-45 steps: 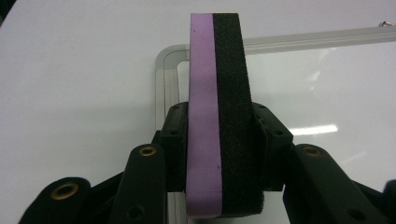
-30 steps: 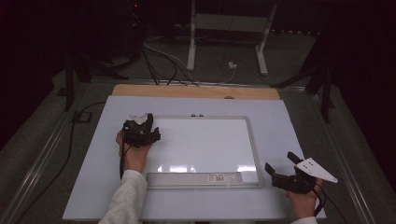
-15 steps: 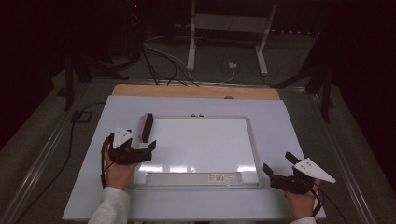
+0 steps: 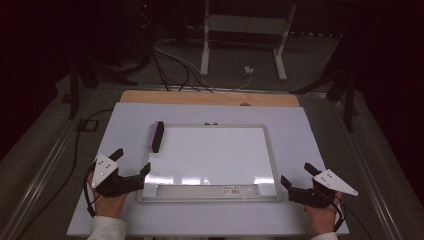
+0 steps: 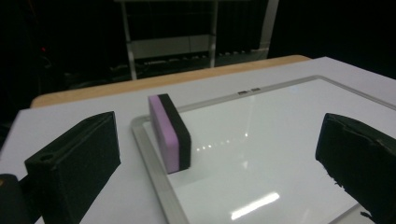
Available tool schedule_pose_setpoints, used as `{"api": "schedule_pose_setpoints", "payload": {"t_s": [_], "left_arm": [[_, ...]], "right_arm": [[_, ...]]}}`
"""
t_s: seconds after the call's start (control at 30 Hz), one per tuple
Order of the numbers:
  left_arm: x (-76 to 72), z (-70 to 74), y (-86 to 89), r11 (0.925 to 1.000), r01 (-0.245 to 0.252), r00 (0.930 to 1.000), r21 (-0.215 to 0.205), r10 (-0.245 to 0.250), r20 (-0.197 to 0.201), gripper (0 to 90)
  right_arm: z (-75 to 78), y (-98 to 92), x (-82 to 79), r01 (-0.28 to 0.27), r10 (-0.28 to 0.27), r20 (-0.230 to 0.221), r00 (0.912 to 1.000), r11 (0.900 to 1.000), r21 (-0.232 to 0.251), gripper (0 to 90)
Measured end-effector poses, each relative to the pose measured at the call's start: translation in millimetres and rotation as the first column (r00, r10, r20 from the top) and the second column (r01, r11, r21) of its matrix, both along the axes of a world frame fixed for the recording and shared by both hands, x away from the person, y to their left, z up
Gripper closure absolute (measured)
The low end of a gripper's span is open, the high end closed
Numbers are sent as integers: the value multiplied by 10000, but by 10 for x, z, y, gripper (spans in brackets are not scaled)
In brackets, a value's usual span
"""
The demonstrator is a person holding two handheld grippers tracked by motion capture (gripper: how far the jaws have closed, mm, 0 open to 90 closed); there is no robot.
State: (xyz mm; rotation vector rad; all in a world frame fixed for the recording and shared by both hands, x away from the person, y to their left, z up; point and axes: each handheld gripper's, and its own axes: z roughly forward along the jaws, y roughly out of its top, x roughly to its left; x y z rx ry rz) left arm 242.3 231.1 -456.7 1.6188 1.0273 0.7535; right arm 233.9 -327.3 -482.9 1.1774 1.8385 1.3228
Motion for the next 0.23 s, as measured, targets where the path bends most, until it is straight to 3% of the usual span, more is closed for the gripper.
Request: {"api": "schedule_pose_setpoints", "payload": {"t_s": [0.23], "left_arm": [[-37,6,50,9999,-23,9999,160,21,134,7]], "right_arm": [[4,-3,-1,67,-67,-23,10000,10000,-14,6]]}}
